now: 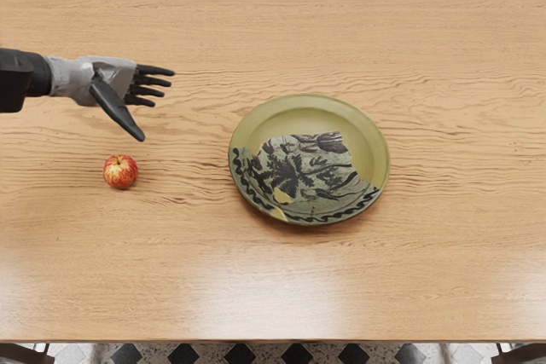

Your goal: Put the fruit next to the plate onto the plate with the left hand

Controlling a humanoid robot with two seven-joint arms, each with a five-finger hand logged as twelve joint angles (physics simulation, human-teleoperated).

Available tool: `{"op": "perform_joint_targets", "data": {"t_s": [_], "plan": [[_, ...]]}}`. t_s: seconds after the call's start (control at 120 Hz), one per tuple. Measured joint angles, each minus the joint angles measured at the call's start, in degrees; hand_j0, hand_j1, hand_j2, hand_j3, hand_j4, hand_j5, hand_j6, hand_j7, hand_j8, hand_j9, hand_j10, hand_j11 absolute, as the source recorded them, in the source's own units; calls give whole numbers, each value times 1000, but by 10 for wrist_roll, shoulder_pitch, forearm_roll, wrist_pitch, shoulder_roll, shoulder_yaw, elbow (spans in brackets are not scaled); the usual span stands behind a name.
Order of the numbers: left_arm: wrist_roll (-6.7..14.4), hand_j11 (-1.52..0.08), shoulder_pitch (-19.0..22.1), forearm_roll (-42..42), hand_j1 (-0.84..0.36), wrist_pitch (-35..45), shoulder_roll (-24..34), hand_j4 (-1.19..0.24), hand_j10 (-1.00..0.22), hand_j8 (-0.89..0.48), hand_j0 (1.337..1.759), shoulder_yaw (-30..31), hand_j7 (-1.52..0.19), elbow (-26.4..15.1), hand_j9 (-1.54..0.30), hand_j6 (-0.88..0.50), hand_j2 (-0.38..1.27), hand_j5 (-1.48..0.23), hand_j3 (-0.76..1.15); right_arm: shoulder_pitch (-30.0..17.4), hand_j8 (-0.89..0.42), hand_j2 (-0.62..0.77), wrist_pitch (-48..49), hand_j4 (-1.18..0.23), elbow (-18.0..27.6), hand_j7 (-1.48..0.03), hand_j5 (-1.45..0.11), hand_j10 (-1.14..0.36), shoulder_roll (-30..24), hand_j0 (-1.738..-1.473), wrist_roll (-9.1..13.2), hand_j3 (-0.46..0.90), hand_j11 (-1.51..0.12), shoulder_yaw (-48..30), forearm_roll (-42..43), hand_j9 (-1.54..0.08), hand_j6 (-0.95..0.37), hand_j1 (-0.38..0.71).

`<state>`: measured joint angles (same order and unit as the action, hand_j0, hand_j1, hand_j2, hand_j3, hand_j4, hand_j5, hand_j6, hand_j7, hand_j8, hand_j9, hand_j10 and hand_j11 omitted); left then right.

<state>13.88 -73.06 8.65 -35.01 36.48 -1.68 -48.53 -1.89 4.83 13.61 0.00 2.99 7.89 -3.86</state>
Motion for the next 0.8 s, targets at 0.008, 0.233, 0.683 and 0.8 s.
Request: {"op": "perform_joint_targets", "data": {"t_s": [0.008,0.233,0.683,0.8], "plan": [[0,0,0,0,349,0,1,-1,-1,-1,1658,0,0,0,0,-2,0,0,0,0,-13,-3,0,-13,0,-17,-17,-13,0,-1658,0,0,-17,0,0,-17,-13,-333],[1,0,-5,16,349,0,4,-1,-1,-1,1658,1,0,0,0,-1,0,0,0,0,-13,-3,-1,-13,0,-17,-17,-13,0,-1658,0,0,-17,-1,0,-17,-13,-333],[97,-68,-130,381,286,0,58,-56,-55,-56,1658,9,-69,-165,-69,-56,11,-69,0,2,-13,-3,-2,-13,-1,-17,-17,-13,0,-1658,0,0,-17,-2,1,-17,-13,-333],[168,-85,-130,416,271,0,-10,-68,-68,-69,1658,27,-85,-194,-85,-69,13,-85,0,3,-13,-3,-2,-13,-2,-17,-17,-13,0,-1658,-1,0,-17,-2,1,-17,-13,-333]]}}
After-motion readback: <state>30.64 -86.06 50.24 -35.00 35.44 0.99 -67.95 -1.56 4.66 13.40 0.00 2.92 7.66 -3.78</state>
